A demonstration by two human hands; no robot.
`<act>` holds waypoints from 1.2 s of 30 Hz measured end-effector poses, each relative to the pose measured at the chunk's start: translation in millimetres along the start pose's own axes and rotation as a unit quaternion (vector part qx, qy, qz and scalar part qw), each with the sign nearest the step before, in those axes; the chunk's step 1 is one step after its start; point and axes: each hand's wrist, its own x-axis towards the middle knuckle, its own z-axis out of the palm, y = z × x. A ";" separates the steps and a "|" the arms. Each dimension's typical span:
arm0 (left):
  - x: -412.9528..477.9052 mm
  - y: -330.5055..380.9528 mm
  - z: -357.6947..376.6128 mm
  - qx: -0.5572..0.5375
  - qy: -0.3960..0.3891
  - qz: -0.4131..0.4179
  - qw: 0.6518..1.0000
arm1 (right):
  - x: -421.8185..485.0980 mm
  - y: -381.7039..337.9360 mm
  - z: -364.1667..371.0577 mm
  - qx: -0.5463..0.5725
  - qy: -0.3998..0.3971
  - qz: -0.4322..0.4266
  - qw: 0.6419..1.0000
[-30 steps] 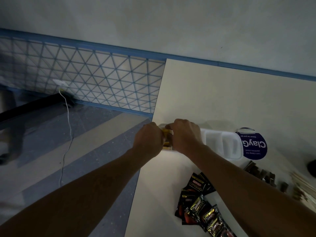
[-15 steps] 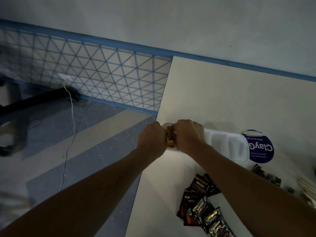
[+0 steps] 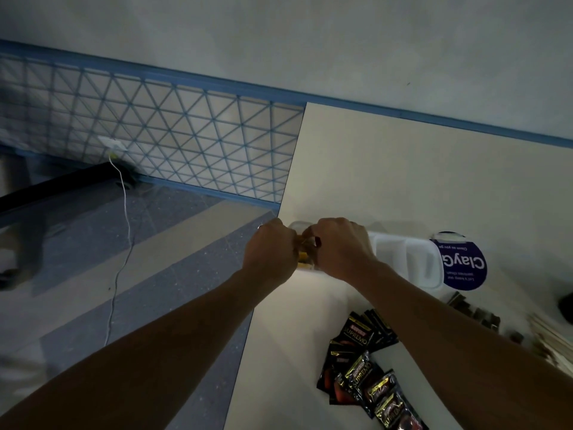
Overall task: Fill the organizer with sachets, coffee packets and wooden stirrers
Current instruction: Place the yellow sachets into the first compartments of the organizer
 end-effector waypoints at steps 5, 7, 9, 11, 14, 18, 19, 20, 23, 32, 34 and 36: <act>-1.3 -1.1 -5.5 -0.043 -0.009 -0.024 0.999 | -0.9 5.9 -4.7 0.076 0.005 0.034 0.997; -1.5 -2.7 -8.4 -0.061 -0.011 -0.027 0.998 | -2.1 9.2 -7.4 0.093 0.020 0.044 0.995; -1.0 -4.3 -10.7 -0.072 -0.009 -0.024 0.997 | -4.3 13.6 -10.6 0.107 0.037 0.051 0.992; 0.3 -4.4 -12.9 -0.077 -0.003 -0.023 0.997 | -6.8 18.6 -13.8 0.116 0.045 0.056 0.991; 1.9 -2.5 -15.3 -0.080 0.008 -0.021 0.997 | -10.8 27.5 -17.2 0.115 0.047 0.064 0.990; 3.3 0.2 -14.5 -0.072 0.017 -0.014 0.997 | -18.4 39.7 -19.2 0.104 0.029 0.090 0.990; 3.6 1.2 -13.7 -0.068 0.014 -0.011 0.998 | -20.2 41.7 -19.1 0.099 0.024 0.096 0.990; 4.0 2.6 -13.1 -0.064 0.010 -0.009 0.998 | -22.4 43.3 -18.8 0.095 0.020 0.101 0.990; 7.2 5.5 -12.8 -0.062 0.011 -0.013 0.998 | -27.2 43.5 -15.9 0.100 0.015 0.114 0.988; 17.6 15.6 -8.0 0.018 -0.008 -0.039 0.999 | -28.3 38.7 -6.1 0.084 0.007 0.119 0.989; 19.7 17.4 -7.0 0.032 -0.005 -0.042 0.999 | -27.7 38.0 -2.8 0.083 0.016 0.115 0.990; 20.8 18.2 -6.8 0.034 0.001 -0.041 0.999 | -26.7 37.3 -0.3 0.082 0.020 0.116 0.990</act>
